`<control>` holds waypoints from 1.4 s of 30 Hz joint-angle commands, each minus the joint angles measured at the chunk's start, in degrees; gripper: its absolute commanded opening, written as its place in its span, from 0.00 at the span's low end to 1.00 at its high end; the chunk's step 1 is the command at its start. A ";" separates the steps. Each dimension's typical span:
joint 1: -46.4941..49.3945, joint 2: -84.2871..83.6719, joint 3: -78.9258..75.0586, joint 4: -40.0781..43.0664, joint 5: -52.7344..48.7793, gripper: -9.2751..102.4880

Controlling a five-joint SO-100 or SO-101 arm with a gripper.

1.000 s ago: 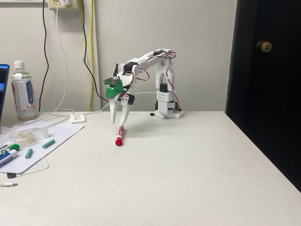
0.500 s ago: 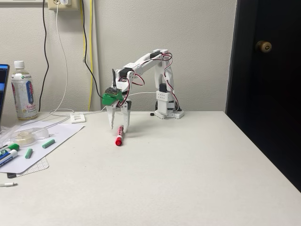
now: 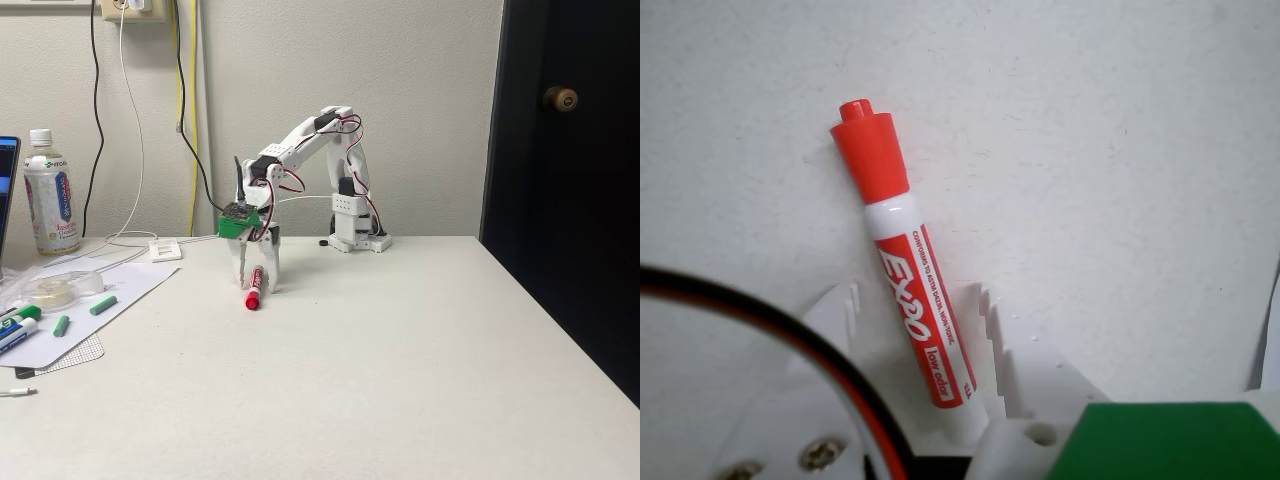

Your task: Pick up the red marker.

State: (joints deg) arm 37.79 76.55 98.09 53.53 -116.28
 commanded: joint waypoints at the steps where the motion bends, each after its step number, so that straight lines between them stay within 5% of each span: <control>1: -0.53 -0.09 -1.76 -0.18 -0.18 0.30; 15: -1.32 -1.49 -1.49 1.05 -0.35 0.13; 28: -2.11 1.05 -1.49 5.27 2.20 0.11; 42: -18.19 17.23 -2.20 12.13 38.41 0.11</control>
State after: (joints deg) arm 22.50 88.15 97.65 65.39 -86.84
